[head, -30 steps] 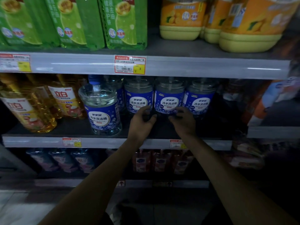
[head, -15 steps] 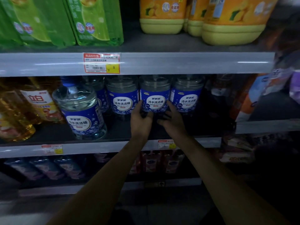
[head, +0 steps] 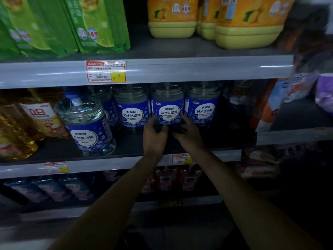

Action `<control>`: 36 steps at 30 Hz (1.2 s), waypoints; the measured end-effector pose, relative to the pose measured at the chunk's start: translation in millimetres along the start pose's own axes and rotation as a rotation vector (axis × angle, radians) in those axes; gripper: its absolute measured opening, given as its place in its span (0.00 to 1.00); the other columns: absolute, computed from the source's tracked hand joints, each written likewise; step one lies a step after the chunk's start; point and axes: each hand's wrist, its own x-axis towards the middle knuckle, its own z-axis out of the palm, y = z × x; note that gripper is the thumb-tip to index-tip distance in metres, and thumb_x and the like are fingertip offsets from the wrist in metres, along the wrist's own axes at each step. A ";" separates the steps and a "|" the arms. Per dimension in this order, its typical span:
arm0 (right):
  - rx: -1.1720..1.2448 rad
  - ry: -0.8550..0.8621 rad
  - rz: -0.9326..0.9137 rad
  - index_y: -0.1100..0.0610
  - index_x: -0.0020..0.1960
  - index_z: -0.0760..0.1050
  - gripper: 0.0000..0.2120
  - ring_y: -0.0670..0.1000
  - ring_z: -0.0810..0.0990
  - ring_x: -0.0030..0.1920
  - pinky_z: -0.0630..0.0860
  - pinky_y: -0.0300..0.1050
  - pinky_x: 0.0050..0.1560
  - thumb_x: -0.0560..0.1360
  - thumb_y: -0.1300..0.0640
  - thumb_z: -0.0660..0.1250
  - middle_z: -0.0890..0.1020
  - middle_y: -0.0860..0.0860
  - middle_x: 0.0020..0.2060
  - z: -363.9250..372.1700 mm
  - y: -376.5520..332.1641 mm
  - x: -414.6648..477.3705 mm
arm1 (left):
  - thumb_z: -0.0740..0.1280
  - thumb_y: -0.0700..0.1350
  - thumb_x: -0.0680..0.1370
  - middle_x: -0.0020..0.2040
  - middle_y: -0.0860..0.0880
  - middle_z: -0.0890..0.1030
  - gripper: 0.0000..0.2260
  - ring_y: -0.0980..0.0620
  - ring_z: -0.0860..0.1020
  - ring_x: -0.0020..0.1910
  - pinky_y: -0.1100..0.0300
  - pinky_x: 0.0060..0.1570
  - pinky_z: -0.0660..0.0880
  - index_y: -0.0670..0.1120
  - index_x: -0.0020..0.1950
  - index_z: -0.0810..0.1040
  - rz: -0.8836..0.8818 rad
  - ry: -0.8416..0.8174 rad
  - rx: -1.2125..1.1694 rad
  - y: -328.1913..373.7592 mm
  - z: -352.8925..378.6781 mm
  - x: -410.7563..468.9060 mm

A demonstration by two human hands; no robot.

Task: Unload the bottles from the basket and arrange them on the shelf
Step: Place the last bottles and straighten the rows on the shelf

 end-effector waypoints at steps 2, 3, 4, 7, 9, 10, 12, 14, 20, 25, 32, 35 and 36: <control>-0.098 0.110 0.039 0.53 0.74 0.71 0.27 0.53 0.77 0.66 0.74 0.45 0.61 0.76 0.64 0.71 0.78 0.54 0.66 -10.5 2.2 1.1 | 0.69 0.40 0.80 0.65 0.46 0.78 0.21 0.50 0.77 0.64 0.54 0.64 0.76 0.46 0.73 0.73 0.009 -0.016 0.037 -1.8 5.5 -3.1; -0.119 0.171 0.061 0.54 0.70 0.74 0.23 0.53 0.79 0.63 0.75 0.46 0.60 0.76 0.63 0.71 0.80 0.54 0.64 -17.0 5.7 3.6 | 0.69 0.40 0.80 0.62 0.45 0.79 0.19 0.51 0.78 0.61 0.57 0.60 0.76 0.46 0.72 0.74 0.020 -0.040 0.042 -1.4 9.4 -4.5; -0.120 0.239 0.084 0.55 0.66 0.77 0.18 0.53 0.80 0.60 0.77 0.47 0.60 0.76 0.62 0.71 0.82 0.54 0.60 -24.2 9.7 6.6 | 0.69 0.39 0.80 0.58 0.45 0.80 0.18 0.52 0.79 0.57 0.60 0.57 0.76 0.46 0.70 0.75 0.024 -0.060 0.038 -1.5 13.7 -5.4; -0.058 0.421 0.165 0.56 0.58 0.79 0.12 0.58 0.84 0.55 0.81 0.58 0.58 0.75 0.61 0.72 0.85 0.56 0.55 -43.7 20.2 13.4 | 0.68 0.38 0.81 0.53 0.45 0.80 0.16 0.55 0.78 0.51 0.65 0.52 0.75 0.46 0.68 0.76 0.025 -0.117 0.020 1.2 26.6 -8.0; 0.007 0.442 0.166 0.56 0.62 0.76 0.18 0.58 0.83 0.57 0.81 0.60 0.58 0.74 0.63 0.73 0.83 0.57 0.57 -52.8 24.2 13.6 | 0.69 0.38 0.81 0.50 0.47 0.80 0.16 0.57 0.78 0.50 0.70 0.51 0.75 0.45 0.68 0.76 0.037 -0.142 0.020 0.8 35.5 -8.3; 0.024 0.435 0.146 0.56 0.66 0.74 0.22 0.58 0.82 0.58 0.81 0.59 0.60 0.73 0.64 0.73 0.82 0.56 0.59 -56.4 23.9 12.7 | 0.69 0.38 0.81 0.50 0.48 0.80 0.17 0.57 0.79 0.51 0.73 0.50 0.74 0.45 0.69 0.76 0.045 -0.147 0.017 0.6 39.9 -7.7; 0.045 0.415 0.102 0.56 0.73 0.71 0.29 0.57 0.80 0.62 0.80 0.58 0.62 0.74 0.66 0.73 0.81 0.56 0.64 -62.1 22.9 12.3 | 0.71 0.41 0.80 0.54 0.49 0.80 0.19 0.55 0.78 0.56 0.75 0.51 0.73 0.45 0.71 0.75 0.050 -0.149 0.020 0.3 48.6 -5.1; 0.067 0.388 0.067 0.53 0.76 0.69 0.32 0.55 0.79 0.65 0.79 0.58 0.64 0.74 0.67 0.72 0.79 0.55 0.67 -65.2 22.1 12.7 | 0.73 0.44 0.79 0.58 0.50 0.79 0.22 0.56 0.76 0.59 0.75 0.52 0.71 0.47 0.73 0.74 0.060 -0.136 0.056 -0.8 56.3 -2.3; 0.043 0.408 -0.007 0.54 0.77 0.68 0.32 0.54 0.75 0.70 0.75 0.55 0.69 0.76 0.63 0.73 0.77 0.54 0.71 -68.3 23.7 22.0 | 0.75 0.48 0.77 0.67 0.52 0.79 0.26 0.55 0.75 0.66 0.56 0.64 0.74 0.50 0.73 0.74 0.139 -0.038 0.172 -7.8 78.5 0.1; 0.047 0.461 -0.001 0.54 0.77 0.69 0.33 0.54 0.75 0.70 0.74 0.50 0.68 0.75 0.60 0.75 0.77 0.54 0.71 -67.8 25.0 31.4 | 0.73 0.55 0.78 0.69 0.54 0.78 0.25 0.51 0.76 0.67 0.48 0.61 0.78 0.55 0.73 0.73 0.126 0.096 0.308 -5.8 96.6 -0.6; 0.025 0.513 -0.023 0.55 0.73 0.74 0.29 0.53 0.78 0.66 0.71 0.38 0.57 0.73 0.59 0.77 0.81 0.54 0.66 -68.0 26.8 38.2 | 0.73 0.58 0.77 0.65 0.51 0.82 0.24 0.47 0.80 0.62 0.50 0.56 0.79 0.56 0.71 0.75 0.063 0.232 0.376 -2.2 110.7 3.7; 0.041 0.533 -0.016 0.55 0.71 0.77 0.27 0.50 0.80 0.62 0.71 0.37 0.54 0.72 0.59 0.78 0.82 0.54 0.64 -68.2 25.8 37.8 | 0.73 0.58 0.76 0.63 0.51 0.83 0.23 0.47 0.81 0.60 0.52 0.55 0.77 0.55 0.70 0.76 0.039 0.265 0.393 -2.2 114.2 4.9; 0.050 0.531 -0.011 0.55 0.70 0.77 0.27 0.49 0.80 0.60 0.71 0.37 0.53 0.72 0.59 0.78 0.83 0.54 0.63 -68.1 25.3 37.6 | 0.73 0.58 0.76 0.63 0.51 0.83 0.22 0.47 0.81 0.60 0.53 0.54 0.76 0.55 0.69 0.77 0.032 0.272 0.391 -1.3 115.1 4.8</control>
